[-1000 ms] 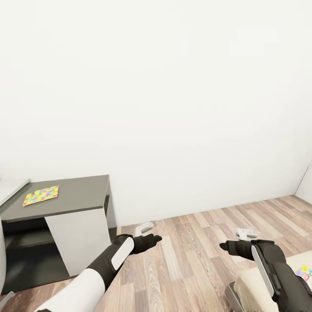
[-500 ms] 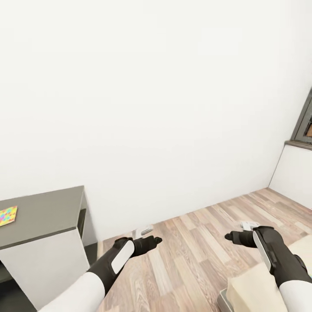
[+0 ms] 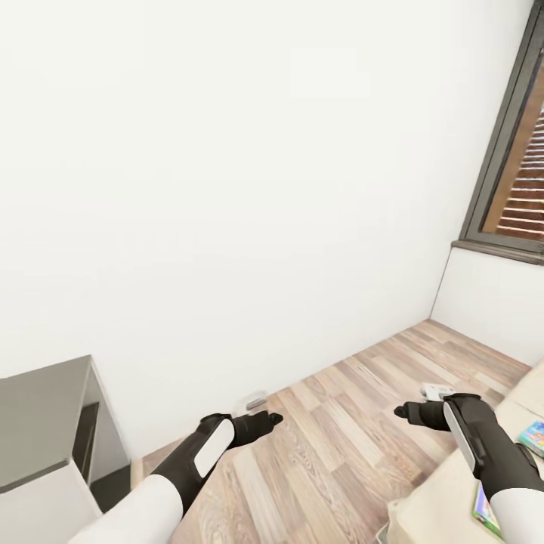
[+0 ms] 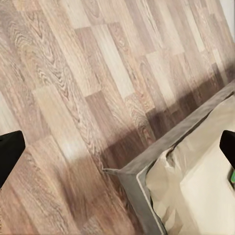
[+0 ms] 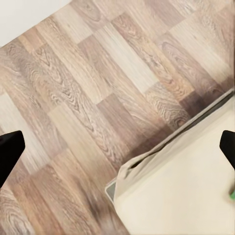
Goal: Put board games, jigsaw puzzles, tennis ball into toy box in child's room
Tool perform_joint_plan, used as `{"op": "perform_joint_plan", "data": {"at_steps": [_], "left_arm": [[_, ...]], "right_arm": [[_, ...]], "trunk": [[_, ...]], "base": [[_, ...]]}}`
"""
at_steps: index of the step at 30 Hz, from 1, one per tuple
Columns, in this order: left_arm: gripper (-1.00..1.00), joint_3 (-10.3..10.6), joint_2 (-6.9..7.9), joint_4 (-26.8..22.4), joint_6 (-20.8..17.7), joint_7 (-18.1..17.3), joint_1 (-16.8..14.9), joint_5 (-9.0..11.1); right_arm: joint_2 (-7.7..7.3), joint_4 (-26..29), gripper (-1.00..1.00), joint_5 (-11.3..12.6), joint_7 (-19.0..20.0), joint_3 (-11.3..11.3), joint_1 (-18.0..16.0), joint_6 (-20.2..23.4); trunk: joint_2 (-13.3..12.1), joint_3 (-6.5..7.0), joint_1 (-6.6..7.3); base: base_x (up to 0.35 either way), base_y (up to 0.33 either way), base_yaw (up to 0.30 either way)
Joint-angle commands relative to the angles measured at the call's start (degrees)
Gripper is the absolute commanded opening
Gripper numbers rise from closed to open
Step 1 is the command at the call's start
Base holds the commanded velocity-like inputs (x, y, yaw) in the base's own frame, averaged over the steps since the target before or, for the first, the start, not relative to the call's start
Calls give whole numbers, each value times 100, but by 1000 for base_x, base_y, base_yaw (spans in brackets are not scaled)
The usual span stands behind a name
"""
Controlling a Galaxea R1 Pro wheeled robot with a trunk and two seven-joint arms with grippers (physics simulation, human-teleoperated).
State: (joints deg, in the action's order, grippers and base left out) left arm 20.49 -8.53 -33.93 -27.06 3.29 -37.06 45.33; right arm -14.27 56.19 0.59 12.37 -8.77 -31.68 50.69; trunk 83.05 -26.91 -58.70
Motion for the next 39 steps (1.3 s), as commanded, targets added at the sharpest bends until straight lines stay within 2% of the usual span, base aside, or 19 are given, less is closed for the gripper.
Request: {"op": "perform_joint_plan", "data": {"at_steps": [1, 15, 39], "left_arm": [[100, 19, 6, -9, -12, 34, -3, 55], [100, 25, -6, -16, -5, 32, -3, 47], [100, 26, 4, -18, -1, 32, 0, 17]], "right_arm": [[2, 6, 100, 4, 12, -8, -4, 29], [4, 136, 100, 3, 11, 21, 9, 19], [3, 177, 100, -1, 11, 14, 13, 20]], "trunk": [[3, -6, -2], [3, -6, -2], [3, -6, -2]], "base": [[242, 273, -295], [266, 238, -295], [342, 9, -295]]}}
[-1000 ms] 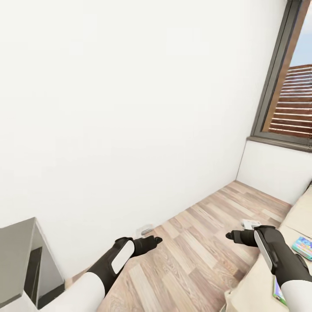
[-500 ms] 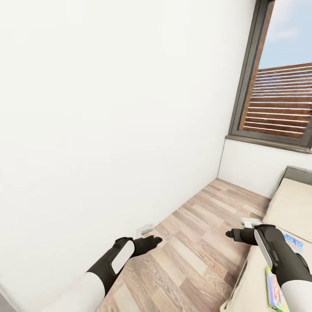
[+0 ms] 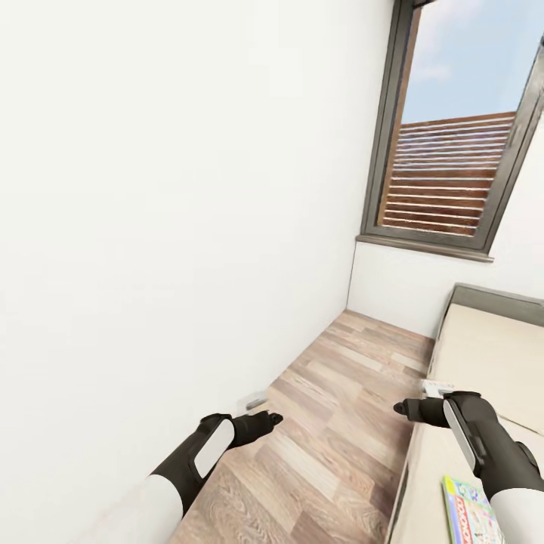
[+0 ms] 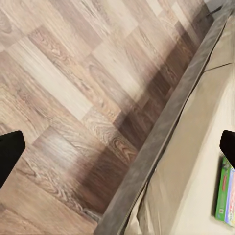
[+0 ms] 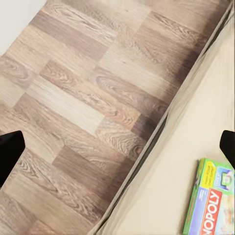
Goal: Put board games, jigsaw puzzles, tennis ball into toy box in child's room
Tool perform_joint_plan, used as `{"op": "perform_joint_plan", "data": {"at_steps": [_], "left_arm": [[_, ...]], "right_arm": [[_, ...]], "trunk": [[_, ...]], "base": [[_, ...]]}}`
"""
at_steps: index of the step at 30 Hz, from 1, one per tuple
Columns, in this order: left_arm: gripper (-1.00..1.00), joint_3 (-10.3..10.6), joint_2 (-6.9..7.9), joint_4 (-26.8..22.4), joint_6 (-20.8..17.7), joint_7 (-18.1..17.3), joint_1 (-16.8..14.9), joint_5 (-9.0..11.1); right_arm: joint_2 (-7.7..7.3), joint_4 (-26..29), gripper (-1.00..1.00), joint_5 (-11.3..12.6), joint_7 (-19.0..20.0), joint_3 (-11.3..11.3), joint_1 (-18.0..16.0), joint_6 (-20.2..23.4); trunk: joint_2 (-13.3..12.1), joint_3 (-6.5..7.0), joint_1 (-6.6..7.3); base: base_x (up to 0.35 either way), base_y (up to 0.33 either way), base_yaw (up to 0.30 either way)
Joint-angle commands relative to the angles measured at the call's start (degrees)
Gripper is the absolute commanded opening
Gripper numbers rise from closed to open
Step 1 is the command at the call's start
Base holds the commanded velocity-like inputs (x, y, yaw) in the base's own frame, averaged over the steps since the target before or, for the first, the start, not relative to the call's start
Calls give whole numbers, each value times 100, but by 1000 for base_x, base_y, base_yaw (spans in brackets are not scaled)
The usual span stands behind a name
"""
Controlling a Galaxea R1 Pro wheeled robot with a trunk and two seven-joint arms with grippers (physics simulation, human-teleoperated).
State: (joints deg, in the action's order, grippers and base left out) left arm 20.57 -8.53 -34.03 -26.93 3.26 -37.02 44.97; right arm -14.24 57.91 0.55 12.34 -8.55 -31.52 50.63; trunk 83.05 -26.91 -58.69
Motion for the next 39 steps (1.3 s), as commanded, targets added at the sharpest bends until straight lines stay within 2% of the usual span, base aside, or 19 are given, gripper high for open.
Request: {"op": "perform_joint_plan", "data": {"at_steps": [1, 12, 18, 20, 23, 31, 39], "left_arm": [[100, 18, 4, -7, -15, 34, -4, 55], [100, 15, 16, -7, -21, 34, -7, 81], [100, 15, 17, -5, -22, 34, -7, 82], [100, 18, 13, -5, -22, 34, -7, 77], [100, 22, 10, -6, -22, 34, -7, 74], [100, 21, 9, -7, -15, 34, 0, 60], [100, 24, 9, -7, -14, 34, 2, 48]], "right_arm": [[0, 4, 100, 2, 14, -9, -3, 26], [-18, 0, 100, 4, 14, -25, -3, 31], [-52, -50, 100, 7, 26, -38, -3, -34], [-53, -64, 100, 7, 26, -40, 2, -222], [-51, -52, 100, 7, 19, -43, 2, -266], [-47, -42, 100, 13, 14, -49, -2, -277], [-45, -34, 100, 15, 7, -50, -3, -270]], "trunk": [[3, -7, -3], [3, -7, -3], [3, -7, -3], [3, -7, -3], [3, -7, -3], [3, -7, -3], [3, -7, -3]], "base": [[343, 37, -295], [253, 225, -264], [143, 318, -43], [186, 289, -9], [269, 204, -2], [308, 117, 0], [109, 41, 0]]}}
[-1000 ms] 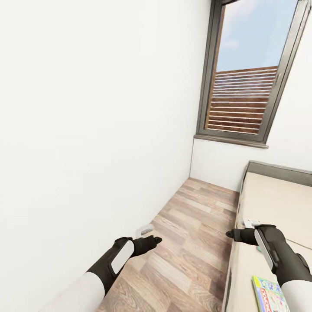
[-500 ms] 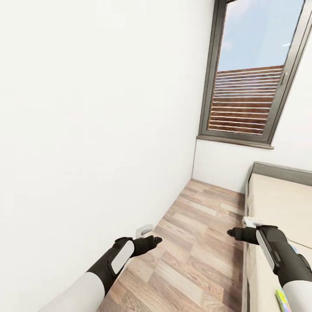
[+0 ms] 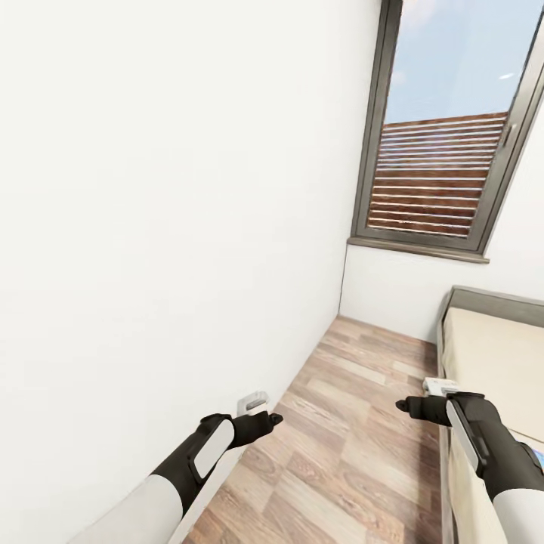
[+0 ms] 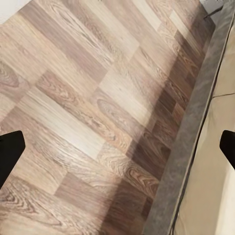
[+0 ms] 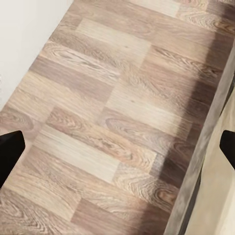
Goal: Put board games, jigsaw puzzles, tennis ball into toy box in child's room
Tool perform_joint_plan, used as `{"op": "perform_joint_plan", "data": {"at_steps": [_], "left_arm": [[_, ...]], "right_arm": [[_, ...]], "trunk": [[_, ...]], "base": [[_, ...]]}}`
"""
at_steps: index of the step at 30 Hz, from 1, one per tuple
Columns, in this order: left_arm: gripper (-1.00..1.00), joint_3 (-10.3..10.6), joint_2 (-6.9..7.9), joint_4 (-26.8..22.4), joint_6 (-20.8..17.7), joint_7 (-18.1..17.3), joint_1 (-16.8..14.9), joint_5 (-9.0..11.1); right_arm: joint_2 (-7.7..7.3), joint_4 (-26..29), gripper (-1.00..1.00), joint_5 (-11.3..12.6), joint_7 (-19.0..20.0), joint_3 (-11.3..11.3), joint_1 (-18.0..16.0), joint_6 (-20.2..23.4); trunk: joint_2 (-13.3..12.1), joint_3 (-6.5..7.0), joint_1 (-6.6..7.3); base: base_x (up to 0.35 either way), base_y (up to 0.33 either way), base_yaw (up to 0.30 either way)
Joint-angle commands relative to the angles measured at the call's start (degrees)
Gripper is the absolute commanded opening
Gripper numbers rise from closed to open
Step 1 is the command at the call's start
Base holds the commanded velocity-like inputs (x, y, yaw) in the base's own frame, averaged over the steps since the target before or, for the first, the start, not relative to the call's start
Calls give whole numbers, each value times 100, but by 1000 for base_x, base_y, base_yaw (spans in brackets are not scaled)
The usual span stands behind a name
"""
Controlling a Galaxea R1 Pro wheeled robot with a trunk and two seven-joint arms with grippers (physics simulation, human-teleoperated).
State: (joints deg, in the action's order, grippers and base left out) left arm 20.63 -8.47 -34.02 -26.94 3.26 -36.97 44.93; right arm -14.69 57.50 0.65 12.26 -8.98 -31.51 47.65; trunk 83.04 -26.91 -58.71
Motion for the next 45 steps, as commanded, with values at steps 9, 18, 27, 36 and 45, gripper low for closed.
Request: {"op": "perform_joint_plan", "data": {"at_steps": [9, 18, 27, 36, 45], "left_arm": [[100, 20, -4, -8, -13, 34, -3, 49], [100, 20, -1, -8, -13, 34, -3, 50], [100, 20, 3, -8, -13, 34, -3, 50], [100, 22, -7, -8, -13, 34, -3, 51], [100, 204, -104, -144, 114, 92, -238, 77]], "right_arm": [[6, 6, 100, 10, 13, -16, -4, 61], [10, 7, 100, 22, 13, -16, -4, 77], [10, 7, 100, 23, 13, -17, -4, 78], [10, 7, 100, 24, 13, -17, -4, 78], [4, 8, 100, 41, 20, -20, -4, 220]], "trunk": [[3, -6, -2], [3, -6, -2], [3, -6, -2], [3, -6, -2], [3, -6, -2]], "base": [[143, 50, -76], [12, 3, -270], [1, 0, -291], [0, 0, -292], [0, 0, -292]]}}
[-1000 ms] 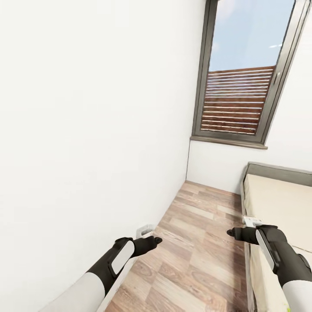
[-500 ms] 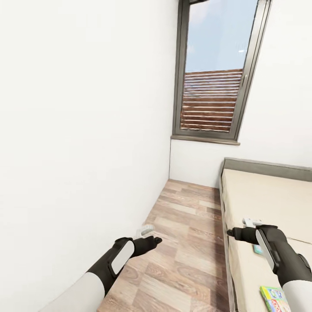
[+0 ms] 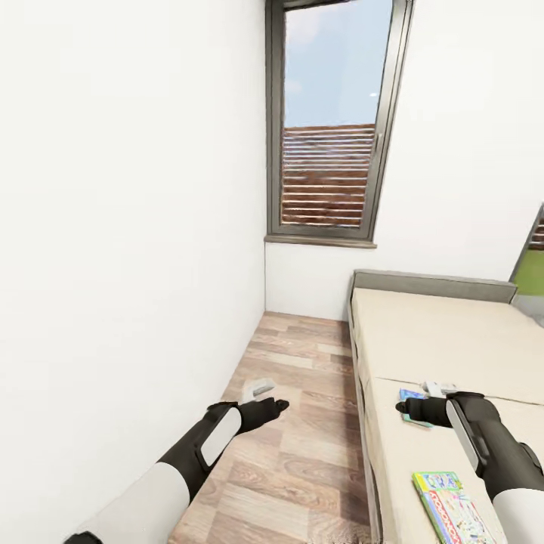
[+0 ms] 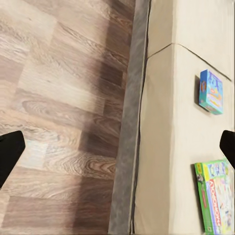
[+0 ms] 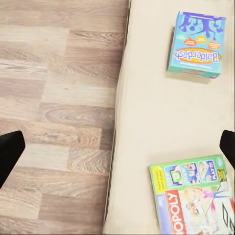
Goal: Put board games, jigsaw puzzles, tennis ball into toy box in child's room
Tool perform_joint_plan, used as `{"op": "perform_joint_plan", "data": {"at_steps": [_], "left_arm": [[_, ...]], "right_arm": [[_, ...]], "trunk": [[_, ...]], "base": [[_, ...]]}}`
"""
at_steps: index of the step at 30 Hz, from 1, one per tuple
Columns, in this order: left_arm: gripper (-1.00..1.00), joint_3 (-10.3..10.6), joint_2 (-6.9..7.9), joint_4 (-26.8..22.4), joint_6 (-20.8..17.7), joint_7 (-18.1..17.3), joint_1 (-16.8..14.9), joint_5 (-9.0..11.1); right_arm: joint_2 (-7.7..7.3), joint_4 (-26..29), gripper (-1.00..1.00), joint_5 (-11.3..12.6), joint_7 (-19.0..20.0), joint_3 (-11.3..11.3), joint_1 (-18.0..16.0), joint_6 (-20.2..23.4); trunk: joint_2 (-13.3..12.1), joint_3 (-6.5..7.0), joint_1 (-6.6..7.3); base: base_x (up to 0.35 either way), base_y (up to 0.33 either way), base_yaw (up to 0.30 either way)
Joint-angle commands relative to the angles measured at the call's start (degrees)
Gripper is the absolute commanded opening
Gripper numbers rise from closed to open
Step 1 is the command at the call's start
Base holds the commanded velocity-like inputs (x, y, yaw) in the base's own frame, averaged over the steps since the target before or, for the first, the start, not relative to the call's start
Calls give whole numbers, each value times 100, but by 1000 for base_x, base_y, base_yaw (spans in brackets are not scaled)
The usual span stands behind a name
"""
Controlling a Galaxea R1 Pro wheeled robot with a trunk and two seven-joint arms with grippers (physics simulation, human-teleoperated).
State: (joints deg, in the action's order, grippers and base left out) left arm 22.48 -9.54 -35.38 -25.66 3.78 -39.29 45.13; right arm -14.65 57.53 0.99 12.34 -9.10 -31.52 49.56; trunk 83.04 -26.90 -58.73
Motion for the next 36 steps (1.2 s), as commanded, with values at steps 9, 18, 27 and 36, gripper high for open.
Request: {"op": "perform_joint_plan", "data": {"at_steps": [9, 18, 27, 36], "left_arm": [[100, 57, 27, -204, 19, -13, -17, 91], [100, 60, 47, -201, 9, -17, 17, 92], [100, 64, 47, -205, 16, -17, 36, 85], [100, 66, 49, -206, 7, -26, 51, 83]], "right_arm": [[40, 21, 100, 7, 14, 47, -3, 150], [18, 44, 100, 7, 31, 54, -3, 100], [0, 40, 100, -3, 325, 29, -3, 76], [2, 39, 100, -15, 452, 23, -3, 72]], "trunk": [[4, -7, 0], [4, -7, 0], [4, -7, 0], [4, -7, 0]], "base": [[0, 0, -293], [77, 35, -187], [199, 143, -9], [63, 44, -1]]}}
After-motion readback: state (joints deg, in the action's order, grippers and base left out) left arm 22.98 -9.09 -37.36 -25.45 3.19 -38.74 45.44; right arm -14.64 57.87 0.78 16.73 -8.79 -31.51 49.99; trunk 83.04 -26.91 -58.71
